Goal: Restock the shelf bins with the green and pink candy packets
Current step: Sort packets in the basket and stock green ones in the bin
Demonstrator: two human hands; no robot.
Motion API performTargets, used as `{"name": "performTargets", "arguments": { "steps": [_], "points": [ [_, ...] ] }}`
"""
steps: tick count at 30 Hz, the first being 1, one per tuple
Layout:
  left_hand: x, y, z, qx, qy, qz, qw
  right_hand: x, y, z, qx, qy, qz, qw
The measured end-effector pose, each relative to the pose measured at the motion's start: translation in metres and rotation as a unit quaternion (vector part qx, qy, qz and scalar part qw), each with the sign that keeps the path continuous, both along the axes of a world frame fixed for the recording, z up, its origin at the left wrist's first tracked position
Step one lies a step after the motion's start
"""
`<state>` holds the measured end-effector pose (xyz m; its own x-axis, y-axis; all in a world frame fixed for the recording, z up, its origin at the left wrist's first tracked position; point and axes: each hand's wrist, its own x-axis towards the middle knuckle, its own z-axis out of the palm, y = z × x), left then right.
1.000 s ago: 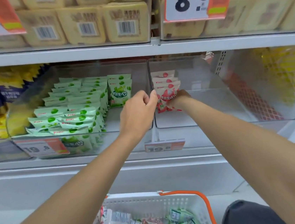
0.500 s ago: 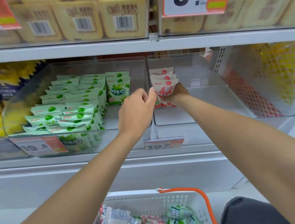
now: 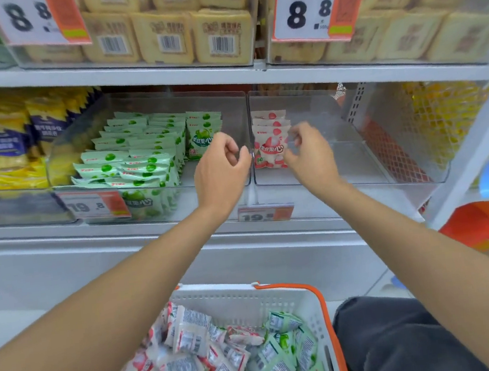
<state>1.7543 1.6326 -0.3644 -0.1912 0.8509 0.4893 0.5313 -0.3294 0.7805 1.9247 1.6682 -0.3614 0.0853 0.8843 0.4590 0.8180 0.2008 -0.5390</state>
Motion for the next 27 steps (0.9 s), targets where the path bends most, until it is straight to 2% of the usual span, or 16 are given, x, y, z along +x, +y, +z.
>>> {"name": "performTargets", "arguments": {
  "steps": [2,4,6,8,12,14,17,18,20,22,25,26,27],
  "points": [
    [-0.011,-0.021,-0.013,-0.005,0.031,-0.008,0.999,-0.009,-0.038,-0.003,0.046,-0.024,0.015,0.999],
    [-0.026,-0.043,-0.031,-0.027,0.09,-0.027,0.995,-0.022,-0.07,-0.018,0.032,-0.044,0.04,0.998],
    [-0.045,-0.064,-0.052,-0.083,0.152,-0.057,0.983,-0.04,-0.095,-0.038,-0.029,-0.075,0.106,0.991],
    [-0.07,-0.083,-0.08,-0.182,0.234,-0.094,0.951,-0.057,-0.111,-0.059,-0.12,-0.128,0.184,0.967],
    [-0.127,-0.114,-0.14,-0.373,0.371,-0.154,0.836,-0.073,-0.132,-0.099,-0.311,-0.284,0.297,0.857],
    [-0.141,-0.118,-0.165,-0.416,0.464,-0.183,0.76,-0.073,-0.137,-0.116,-0.366,-0.339,0.305,0.811],
    [-0.144,-0.115,-0.193,-0.316,0.651,-0.235,0.649,-0.07,-0.135,-0.133,-0.419,-0.384,0.298,0.767],
    [-0.144,-0.113,-0.201,-0.295,0.685,-0.248,0.619,-0.069,-0.134,-0.136,-0.428,-0.391,0.296,0.759],
    [-0.143,-0.109,-0.214,-0.285,0.713,-0.263,0.583,-0.068,-0.131,-0.137,-0.435,-0.396,0.292,0.754],
    [-0.142,-0.109,-0.225,-0.264,0.726,-0.274,0.573,-0.07,-0.129,-0.137,-0.433,-0.394,0.292,0.756],
    [-0.142,-0.106,-0.233,-0.211,0.731,-0.278,0.587,-0.072,-0.129,-0.135,-0.437,-0.393,0.293,0.754],
    [-0.141,-0.104,-0.232,-0.21,0.715,-0.272,0.608,-0.072,-0.129,-0.134,-0.44,-0.395,0.291,0.752],
    [-0.139,-0.103,-0.229,-0.215,0.684,-0.261,0.647,-0.071,-0.128,-0.132,-0.442,-0.396,0.288,0.752]
  ]
}}
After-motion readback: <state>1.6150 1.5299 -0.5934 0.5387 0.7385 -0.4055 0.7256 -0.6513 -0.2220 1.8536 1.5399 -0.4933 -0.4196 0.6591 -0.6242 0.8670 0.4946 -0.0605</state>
